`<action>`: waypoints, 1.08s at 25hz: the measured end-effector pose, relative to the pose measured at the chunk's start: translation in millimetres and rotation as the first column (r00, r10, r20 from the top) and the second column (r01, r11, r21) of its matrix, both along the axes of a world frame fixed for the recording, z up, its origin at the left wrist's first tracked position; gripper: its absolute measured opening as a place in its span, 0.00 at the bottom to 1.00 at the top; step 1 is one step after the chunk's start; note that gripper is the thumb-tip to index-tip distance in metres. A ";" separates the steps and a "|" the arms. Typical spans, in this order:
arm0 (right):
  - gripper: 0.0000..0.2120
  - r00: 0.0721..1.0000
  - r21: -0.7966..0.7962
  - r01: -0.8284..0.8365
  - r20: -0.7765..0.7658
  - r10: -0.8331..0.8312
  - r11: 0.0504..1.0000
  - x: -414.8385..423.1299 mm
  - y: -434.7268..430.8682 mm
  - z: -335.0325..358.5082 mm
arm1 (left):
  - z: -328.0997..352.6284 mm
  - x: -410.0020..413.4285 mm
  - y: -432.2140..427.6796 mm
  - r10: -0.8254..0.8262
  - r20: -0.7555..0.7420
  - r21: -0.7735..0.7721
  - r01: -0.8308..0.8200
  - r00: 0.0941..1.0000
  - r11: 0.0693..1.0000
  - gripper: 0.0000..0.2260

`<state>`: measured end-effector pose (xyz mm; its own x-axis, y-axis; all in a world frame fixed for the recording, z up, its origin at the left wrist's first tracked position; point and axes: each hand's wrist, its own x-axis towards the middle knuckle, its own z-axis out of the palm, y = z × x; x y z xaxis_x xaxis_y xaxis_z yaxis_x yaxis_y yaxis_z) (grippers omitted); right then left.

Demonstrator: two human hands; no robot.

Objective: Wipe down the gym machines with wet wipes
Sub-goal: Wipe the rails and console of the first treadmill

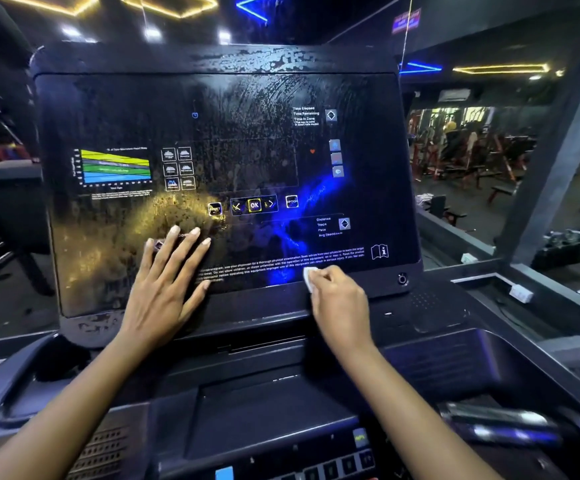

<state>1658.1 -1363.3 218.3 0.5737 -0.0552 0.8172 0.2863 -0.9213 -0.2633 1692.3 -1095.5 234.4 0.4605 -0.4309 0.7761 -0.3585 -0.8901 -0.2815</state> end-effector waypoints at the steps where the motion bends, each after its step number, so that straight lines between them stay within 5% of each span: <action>1: 0.04 1.000 -0.021 0.006 -0.004 -0.006 1.000 -1.0 13.5 -0.7 | -1.2 -1.8 4.8 0.012 0.003 -0.003 -0.012 1.000 1.000 0.25; 5: 0.08 0.995 -0.143 -0.097 -0.017 0.096 0.985 -11.9 78.7 -0.5 | -3.3 -5.3 32.7 0.038 0.014 -0.015 -0.038 0.999 0.999 0.25; 8: 0.12 0.952 -0.086 -0.305 0.014 0.307 0.949 -9.2 88.8 15.1 | -5.2 -4.9 44.0 0.043 0.016 0.012 -0.043 0.999 0.999 0.25; 13: 0.17 0.979 0.160 -0.104 0.189 0.073 0.982 39.1 40.2 90.1 | -6.7 -4.8 43.8 0.046 0.019 0.007 -0.046 0.999 0.999 0.26; 18: 0.13 0.954 -0.031 -0.113 0.274 0.117 0.993 30.7 67.3 44.8 | -8.3 -4.7 43.8 0.048 0.026 -0.001 -0.048 0.999 0.999 0.26; 23: 0.16 0.934 -0.254 -0.291 0.133 0.331 0.922 -4.6 84.4 3.2 | -8.9 -4.4 43.5 0.046 0.032 0.004 -0.046 0.998 0.999 0.26; 27: 0.13 0.950 -0.035 -0.150 0.270 0.154 0.988 49.0 53.0 92.8 | -9.1 -3.9 42.3 0.055 0.029 0.004 -0.055 0.998 0.998 0.26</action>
